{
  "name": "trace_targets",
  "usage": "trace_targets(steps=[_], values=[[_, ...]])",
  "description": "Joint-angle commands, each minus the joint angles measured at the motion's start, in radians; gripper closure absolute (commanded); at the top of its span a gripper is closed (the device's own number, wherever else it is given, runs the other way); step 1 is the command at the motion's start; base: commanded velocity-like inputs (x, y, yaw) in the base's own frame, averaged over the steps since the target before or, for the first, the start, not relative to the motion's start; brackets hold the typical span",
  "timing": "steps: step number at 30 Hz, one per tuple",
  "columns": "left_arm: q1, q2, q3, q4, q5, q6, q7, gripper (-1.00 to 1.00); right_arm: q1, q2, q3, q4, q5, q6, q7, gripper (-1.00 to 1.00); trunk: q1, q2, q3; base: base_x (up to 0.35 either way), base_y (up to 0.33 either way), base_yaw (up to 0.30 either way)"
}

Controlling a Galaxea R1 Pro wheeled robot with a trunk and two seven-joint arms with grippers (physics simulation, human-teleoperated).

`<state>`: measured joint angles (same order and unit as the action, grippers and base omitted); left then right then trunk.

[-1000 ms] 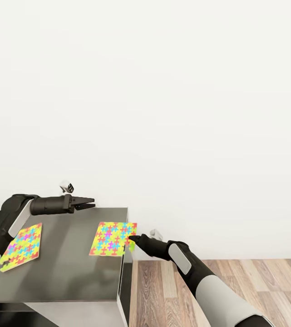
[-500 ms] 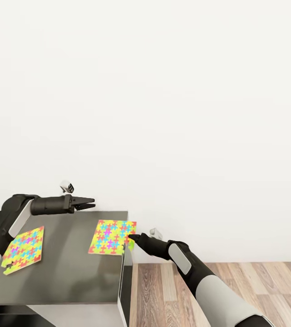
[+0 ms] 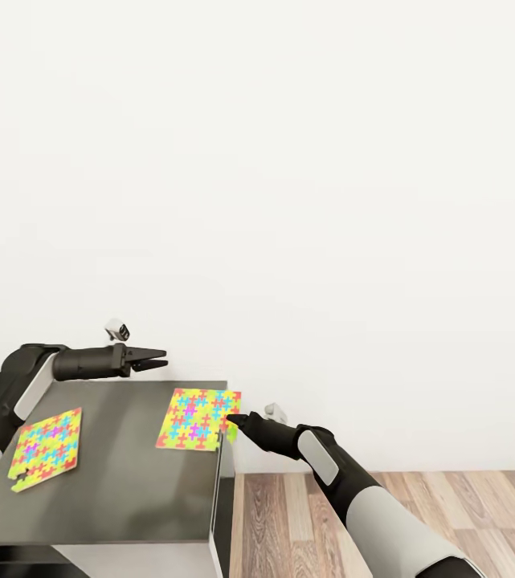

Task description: Put all the toys in the child's room - the three board games (two on the bed and one on the table), the two jigsaw puzzles on the table, and the tennis ball on the table - inside the toy box on the table in the child's room.

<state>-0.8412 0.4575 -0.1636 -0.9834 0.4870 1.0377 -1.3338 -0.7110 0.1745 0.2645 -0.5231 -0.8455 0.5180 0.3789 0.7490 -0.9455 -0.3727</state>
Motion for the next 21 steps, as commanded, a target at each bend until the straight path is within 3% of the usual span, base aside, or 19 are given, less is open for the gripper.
trace_targets(steps=[1, 8, 15, 21], values=[[-0.001, 0.001, -0.002, 0.0, 0.003, 0.008, -0.002, -1.0, -0.001, -0.001, 0.001, 0.0, -0.002, 0.003, 0.0, 1.0, -0.004, 0.006, 0.004, 0.0, 0.0, 0.0], [-0.001, 0.001, 0.01, 0.0, 0.005, 0.01, -0.002, -1.0, -0.001, -0.001, 0.001, 0.0, -0.002, 0.002, 0.0, 1.0, -0.031, 0.055, 0.036, -0.005, 0.0, 0.0], [-0.001, 0.001, 0.013, 0.0, 0.004, 0.01, -0.002, -1.0, -0.001, -0.001, 0.0, 0.001, -0.001, 0.002, 0.0, 1.0, -0.057, 0.104, 0.069, -0.181, 0.024, 0.0], [-0.001, 0.001, 0.013, 0.0, 0.004, 0.01, -0.002, -1.0, -0.001, -0.001, 0.0, 0.001, 0.0, 0.001, -0.001, 1.0, -0.08, 0.146, 0.097, -0.035, 0.004, 0.0]])
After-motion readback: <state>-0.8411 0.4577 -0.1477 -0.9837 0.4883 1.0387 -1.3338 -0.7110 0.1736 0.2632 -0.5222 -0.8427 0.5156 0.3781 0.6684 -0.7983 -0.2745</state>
